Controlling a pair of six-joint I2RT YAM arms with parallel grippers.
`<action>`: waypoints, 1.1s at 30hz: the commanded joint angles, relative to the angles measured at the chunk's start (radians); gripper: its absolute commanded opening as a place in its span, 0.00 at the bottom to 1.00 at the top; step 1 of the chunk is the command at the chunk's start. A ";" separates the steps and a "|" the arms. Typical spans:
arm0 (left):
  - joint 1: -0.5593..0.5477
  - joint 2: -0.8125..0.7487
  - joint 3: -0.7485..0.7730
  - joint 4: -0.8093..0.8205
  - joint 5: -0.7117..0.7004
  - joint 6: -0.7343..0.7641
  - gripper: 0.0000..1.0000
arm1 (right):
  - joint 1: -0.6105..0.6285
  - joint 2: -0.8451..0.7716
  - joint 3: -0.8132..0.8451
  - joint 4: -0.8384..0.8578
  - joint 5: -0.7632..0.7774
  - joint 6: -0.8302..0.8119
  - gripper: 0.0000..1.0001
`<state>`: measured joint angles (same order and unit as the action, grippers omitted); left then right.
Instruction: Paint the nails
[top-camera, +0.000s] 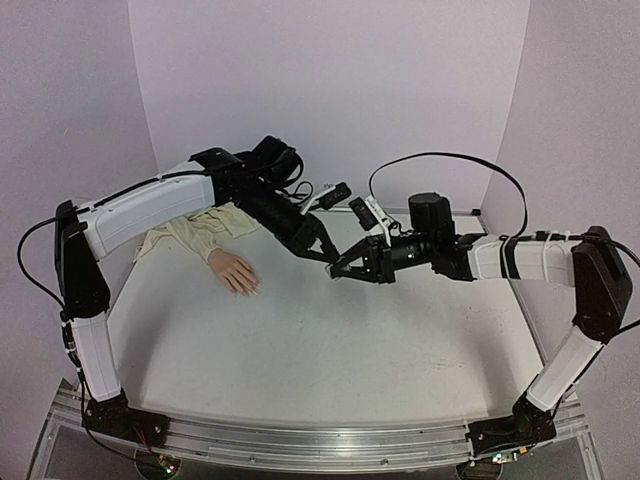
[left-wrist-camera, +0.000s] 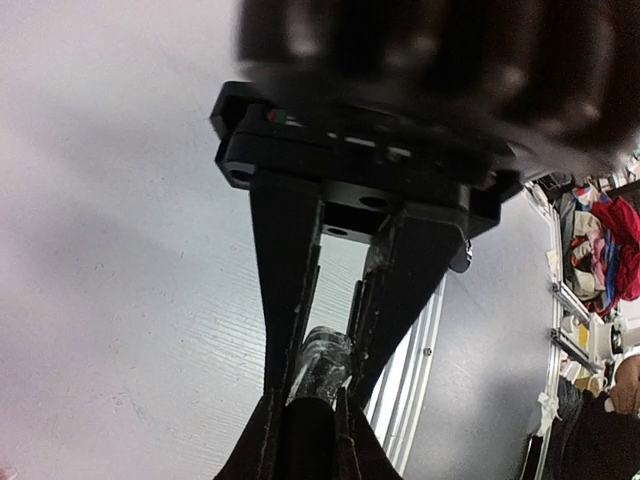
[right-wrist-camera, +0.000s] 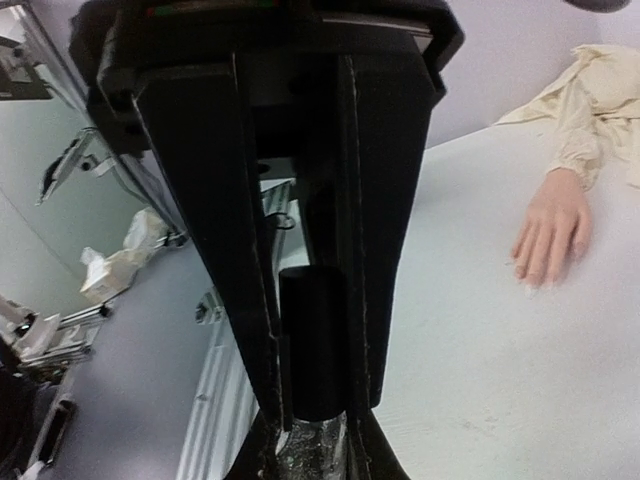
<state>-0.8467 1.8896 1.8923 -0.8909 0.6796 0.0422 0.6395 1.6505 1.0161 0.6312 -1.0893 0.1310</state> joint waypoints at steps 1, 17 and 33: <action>-0.002 -0.024 0.068 0.037 -0.262 -0.153 0.00 | 0.040 -0.083 -0.046 0.062 0.552 0.020 0.00; -0.002 0.018 0.128 0.039 -0.527 -0.592 0.00 | 0.336 0.044 -0.010 0.484 1.558 -0.342 0.00; 0.122 -0.313 -0.308 0.526 -0.262 -0.505 0.77 | 0.168 -0.181 -0.034 0.211 0.926 -0.043 0.00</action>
<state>-0.7944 1.7023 1.6997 -0.6239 0.2764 -0.4500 0.8803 1.5616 0.9508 0.8650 0.0544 -0.0525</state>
